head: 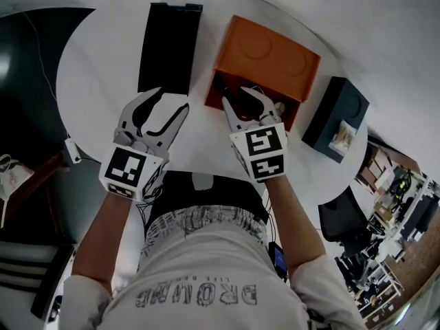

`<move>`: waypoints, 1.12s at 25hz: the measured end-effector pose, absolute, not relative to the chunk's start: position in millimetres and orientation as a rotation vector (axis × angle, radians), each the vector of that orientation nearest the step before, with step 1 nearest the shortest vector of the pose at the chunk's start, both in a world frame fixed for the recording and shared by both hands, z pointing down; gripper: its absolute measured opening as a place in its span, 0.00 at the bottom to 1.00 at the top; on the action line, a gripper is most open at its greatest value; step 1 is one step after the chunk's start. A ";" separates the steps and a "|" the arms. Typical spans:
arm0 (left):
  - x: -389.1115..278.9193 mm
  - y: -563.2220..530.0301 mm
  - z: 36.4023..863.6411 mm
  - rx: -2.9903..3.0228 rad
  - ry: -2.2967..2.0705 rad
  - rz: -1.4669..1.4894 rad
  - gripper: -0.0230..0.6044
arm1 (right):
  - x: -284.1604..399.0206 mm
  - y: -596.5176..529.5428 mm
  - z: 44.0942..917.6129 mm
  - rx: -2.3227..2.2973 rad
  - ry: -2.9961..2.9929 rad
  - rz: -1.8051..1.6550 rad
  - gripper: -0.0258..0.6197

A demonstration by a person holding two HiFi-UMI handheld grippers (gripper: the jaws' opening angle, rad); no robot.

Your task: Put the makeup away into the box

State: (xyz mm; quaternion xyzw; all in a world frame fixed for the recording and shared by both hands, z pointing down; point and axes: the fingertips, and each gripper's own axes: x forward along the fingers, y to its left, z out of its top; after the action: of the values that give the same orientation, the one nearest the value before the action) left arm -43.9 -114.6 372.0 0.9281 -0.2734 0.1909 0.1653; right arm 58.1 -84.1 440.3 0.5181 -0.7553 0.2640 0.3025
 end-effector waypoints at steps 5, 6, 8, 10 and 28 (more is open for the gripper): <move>-34.1 -101.7 352.3 2.686 -0.799 0.526 0.42 | 69.6 -72.0 413.9 1.426 -2.054 0.639 0.25; -32.0 -99.0 347.7 2.695 -0.806 0.520 0.42 | 71.8 -70.5 406.9 1.439 -2.071 0.624 0.24; -26.6 -94.1 338.2 2.721 -0.816 0.500 0.42 | 78.3 -67.3 393.3 1.463 -2.097 0.595 0.24; -21.5 -89.8 326.3 2.746 -0.830 0.475 0.42 | 84.3 -64.2 378.9 1.480 -2.116 0.566 0.24; 19.7 -49.6 249.7 2.837 -0.975 0.335 0.38 | 136.4 -27.0 286.4 1.530 -2.266 0.321 0.19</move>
State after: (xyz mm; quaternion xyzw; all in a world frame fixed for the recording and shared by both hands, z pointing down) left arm 19.7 -49.6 249.7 0.9381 -0.3224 0.1107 0.0617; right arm 136.4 -27.0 286.4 0.5452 -0.8077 0.1145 0.1932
